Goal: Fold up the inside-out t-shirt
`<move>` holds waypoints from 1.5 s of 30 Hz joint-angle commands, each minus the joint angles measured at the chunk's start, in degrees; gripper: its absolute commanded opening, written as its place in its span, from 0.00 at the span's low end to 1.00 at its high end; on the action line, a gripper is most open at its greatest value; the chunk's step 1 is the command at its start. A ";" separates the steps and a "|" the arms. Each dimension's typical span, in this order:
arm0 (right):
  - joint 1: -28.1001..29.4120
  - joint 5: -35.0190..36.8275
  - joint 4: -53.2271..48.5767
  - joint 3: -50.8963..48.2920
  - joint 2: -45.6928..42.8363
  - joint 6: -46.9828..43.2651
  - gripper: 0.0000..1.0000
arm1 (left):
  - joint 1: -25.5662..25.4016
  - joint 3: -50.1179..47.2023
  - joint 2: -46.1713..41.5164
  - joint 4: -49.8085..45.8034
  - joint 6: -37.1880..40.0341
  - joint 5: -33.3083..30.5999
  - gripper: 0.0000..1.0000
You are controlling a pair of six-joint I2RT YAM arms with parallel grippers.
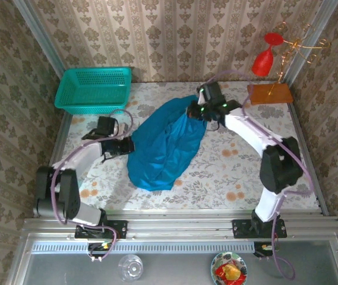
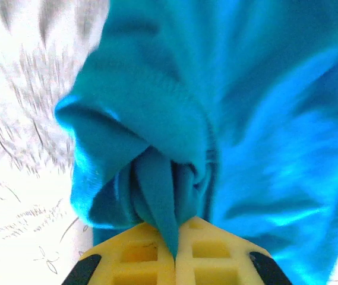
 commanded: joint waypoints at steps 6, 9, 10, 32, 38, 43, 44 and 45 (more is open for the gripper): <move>-7.16 -2.61 -7.75 10.66 -9.37 -3.58 0.00 | 8.51 19.76 -15.45 -2.85 -2.07 9.66 0.00; -9.52 -2.54 -10.21 13.12 -11.24 -4.54 0.00 | 11.35 26.65 -18.22 -3.58 -2.81 10.26 0.00; -10.47 -2.60 -10.66 13.86 -11.81 -4.84 0.00 | 12.06 29.00 -18.88 -3.71 -3.04 10.41 0.00; -21.01 -12.33 -18.71 18.19 -26.79 -6.12 0.00 | 13.33 44.81 -14.71 4.53 -9.43 9.06 0.00; -20.14 -20.16 -17.14 5.72 -32.18 -3.64 0.00 | 8.34 55.35 2.28 7.09 -7.47 3.10 0.00; -19.62 -18.68 -16.75 -9.26 -36.80 -1.37 0.00 | -1.11 68.65 22.21 -0.55 -2.61 1.32 0.00; -19.38 -18.59 -16.47 -11.87 -37.46 -0.43 0.00 | -3.34 73.36 27.32 -4.51 -0.39 1.59 0.03; -18.99 -18.54 -15.96 -14.86 -38.13 0.42 0.00 | -5.70 79.79 33.82 -10.33 2.19 2.34 0.06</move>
